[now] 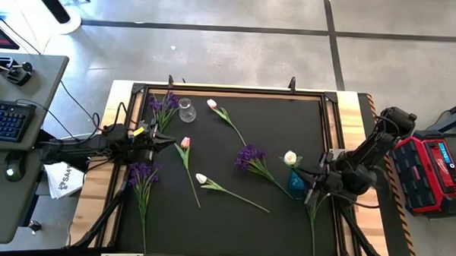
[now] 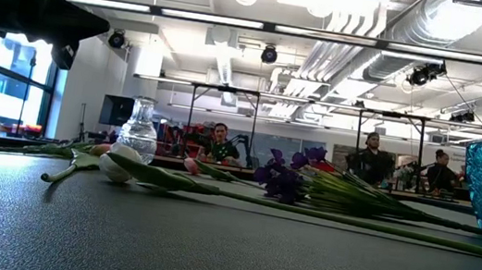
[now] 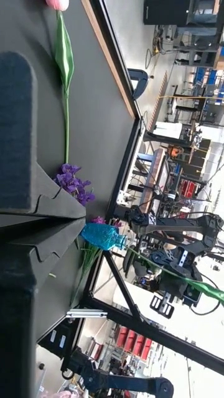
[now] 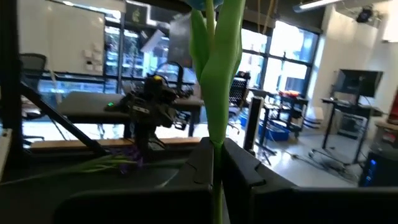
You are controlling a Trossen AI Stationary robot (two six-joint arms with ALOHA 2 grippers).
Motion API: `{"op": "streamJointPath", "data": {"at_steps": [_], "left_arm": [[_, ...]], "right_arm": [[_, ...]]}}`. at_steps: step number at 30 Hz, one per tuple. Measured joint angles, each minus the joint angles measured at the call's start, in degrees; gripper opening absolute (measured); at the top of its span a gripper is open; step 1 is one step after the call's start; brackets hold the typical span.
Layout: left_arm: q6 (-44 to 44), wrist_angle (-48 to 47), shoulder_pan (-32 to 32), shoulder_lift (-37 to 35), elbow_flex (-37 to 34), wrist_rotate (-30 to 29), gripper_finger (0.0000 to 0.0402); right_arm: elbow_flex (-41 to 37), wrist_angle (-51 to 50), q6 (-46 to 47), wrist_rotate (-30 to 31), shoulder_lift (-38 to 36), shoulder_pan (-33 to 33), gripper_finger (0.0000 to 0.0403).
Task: Sort flowers into vase by color
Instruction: Put the top white flower into the transparent blue vase
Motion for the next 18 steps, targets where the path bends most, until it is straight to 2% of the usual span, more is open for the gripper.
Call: {"op": "streamJointPath", "data": {"at_steps": [4,14,18], "left_arm": [[0.0,0.0,0.0,0.0,0.0,0.0,0.0000],[0.0,0.0,0.0,0.0,0.0,0.0,0.0000],[0.0,0.0,0.0,0.0,0.0,0.0,0.0000]], "right_arm": [[0.0,0.0,0.0,2.1,0.0,0.0,0.0000],[0.0,0.0,-0.1,13.5,0.0,0.0,0.0000],[0.0,0.0,-1.6,14.1,0.0,0.0,0.0000]]}}
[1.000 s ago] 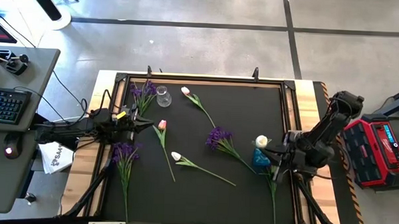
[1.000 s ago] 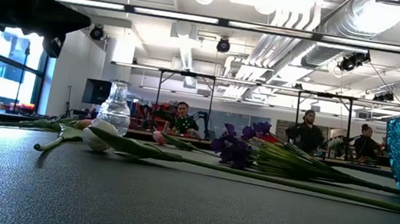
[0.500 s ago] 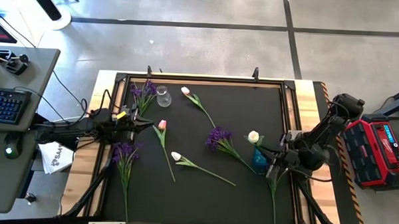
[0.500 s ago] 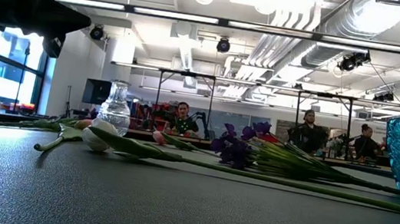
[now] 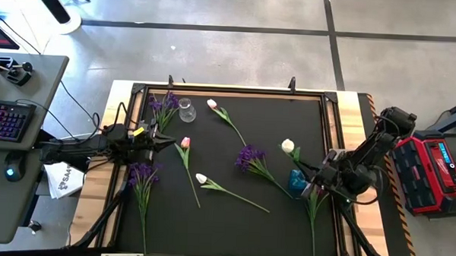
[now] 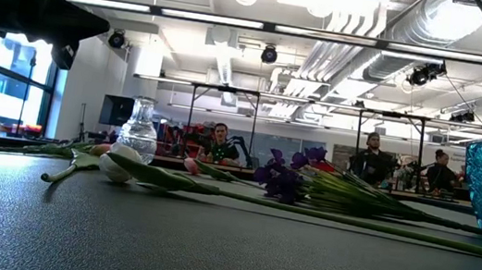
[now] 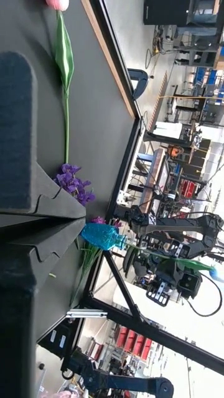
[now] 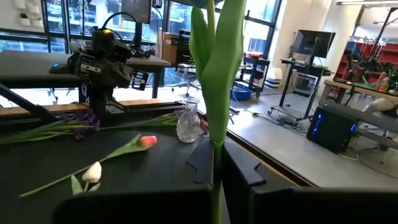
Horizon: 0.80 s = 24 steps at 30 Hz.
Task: Sort flowers into vase by color
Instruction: Put the top white flower into the transparent blue vase, then put the top left violet flowers into the transparent white vase
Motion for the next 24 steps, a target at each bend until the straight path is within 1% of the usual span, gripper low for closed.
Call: {"op": "streamJointPath", "data": {"at_steps": [5,8,10,18,21,24], "left_arm": [[0.0,0.0,0.0,0.0,0.0,0.0,0.0000],[0.0,0.0,0.0,0.0,0.0,0.0,0.0000],[0.0,0.0,0.0,0.0,0.0,0.0,0.0000],[0.0,0.0,0.0,0.0,0.0,0.0,0.0000],[0.0,0.0,0.0,0.0,0.0,0.0,0.0000],[0.0,0.0,0.0,0.0,0.0,0.0,0.0000]], "right_arm": [[0.0,0.0,0.2,0.0,-0.2,0.0,0.0001],[0.0,0.0,1.1,0.0,-0.2,0.0,0.0015],[0.0,0.1,1.6,0.0,-0.2,0.0,0.0033],[0.0,0.1,0.9,0.0,-0.2,0.0,0.0130],[0.0,0.1,-0.2,0.0,-0.2,0.1,0.0156],[0.0,0.1,-0.9,0.0,-0.7,0.1,0.0174]]}}
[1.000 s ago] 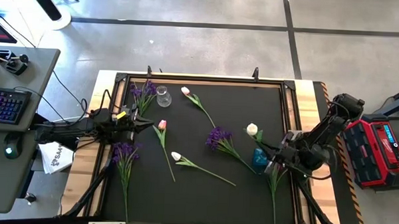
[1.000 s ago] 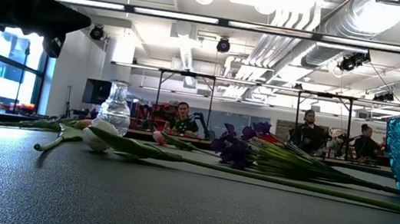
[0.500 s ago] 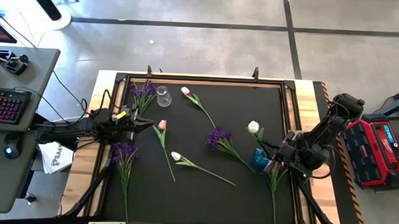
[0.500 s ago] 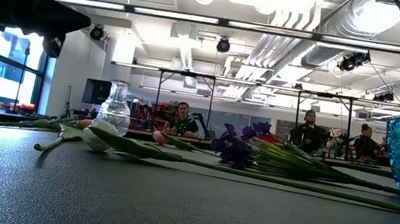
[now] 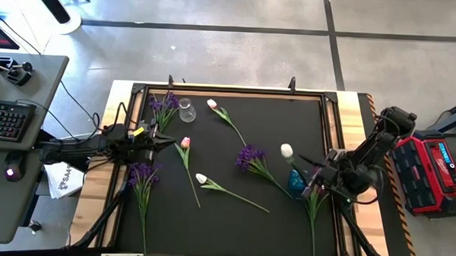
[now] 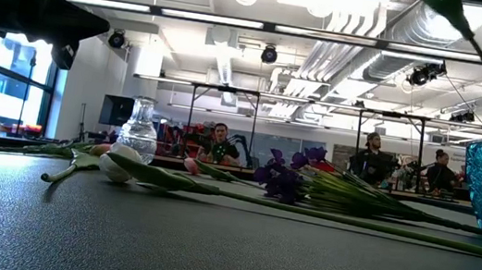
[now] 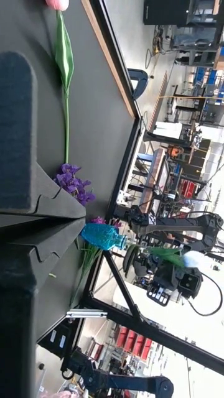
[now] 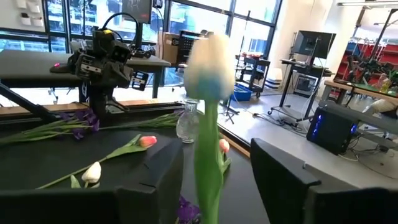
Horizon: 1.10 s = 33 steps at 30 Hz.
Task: Sort flowers into vase by color
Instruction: Put the top left violet flowers into the transparent white vase
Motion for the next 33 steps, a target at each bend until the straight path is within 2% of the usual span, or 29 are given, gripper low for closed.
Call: {"op": "streamJointPath", "data": {"at_steps": [15,21,27,33], "left_arm": [[-0.1,0.0,0.0,0.0,0.0,0.0,0.0000],[-0.1,0.0,0.0,0.0,0.0,0.0,0.0000],[-0.1,0.0,0.0,0.0,0.0,0.0,0.0000],[-0.1,0.0,0.0,0.0,0.0,0.0,0.0000]], "right_arm": [[0.1,0.0,-0.8,0.0,-8.9,3.9,0.0181],[4.8,-1.1,-1.2,0.0,-9.4,5.6,0.0181],[12.0,-13.0,0.4,0.0,-9.4,7.3,0.0181],[18.5,-32.4,11.4,0.0,-9.4,7.6,0.0181]]}}
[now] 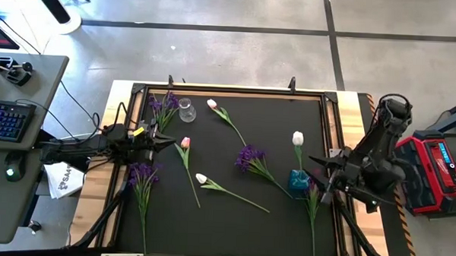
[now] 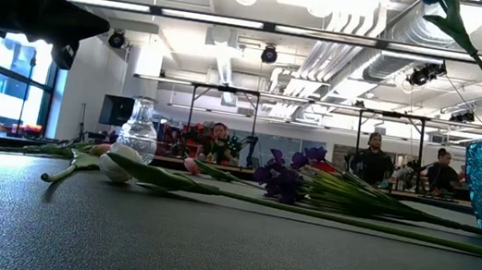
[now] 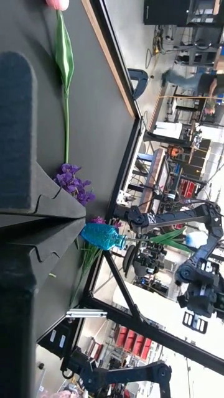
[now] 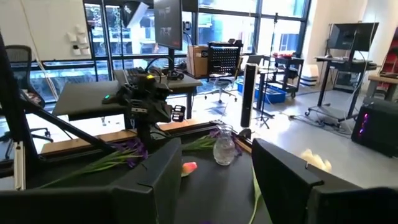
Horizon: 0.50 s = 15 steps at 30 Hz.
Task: Sort flowers into vase by color
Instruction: Put the top left violet flowers into the transparent white vase
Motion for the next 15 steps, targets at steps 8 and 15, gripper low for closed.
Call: {"op": "streamJointPath", "data": {"at_steps": [8,15], "left_arm": [[0.0,0.0,0.0,0.0,0.0,0.0,0.0000],[0.0,0.0,0.0,0.0,0.0,-0.1,0.0000]], "right_arm": [[5.0,-25.0,20.1,-16.5,0.1,-0.4,0.0181],[9.0,-44.5,41.8,-42.2,3.2,-9.4,0.0181]]}}
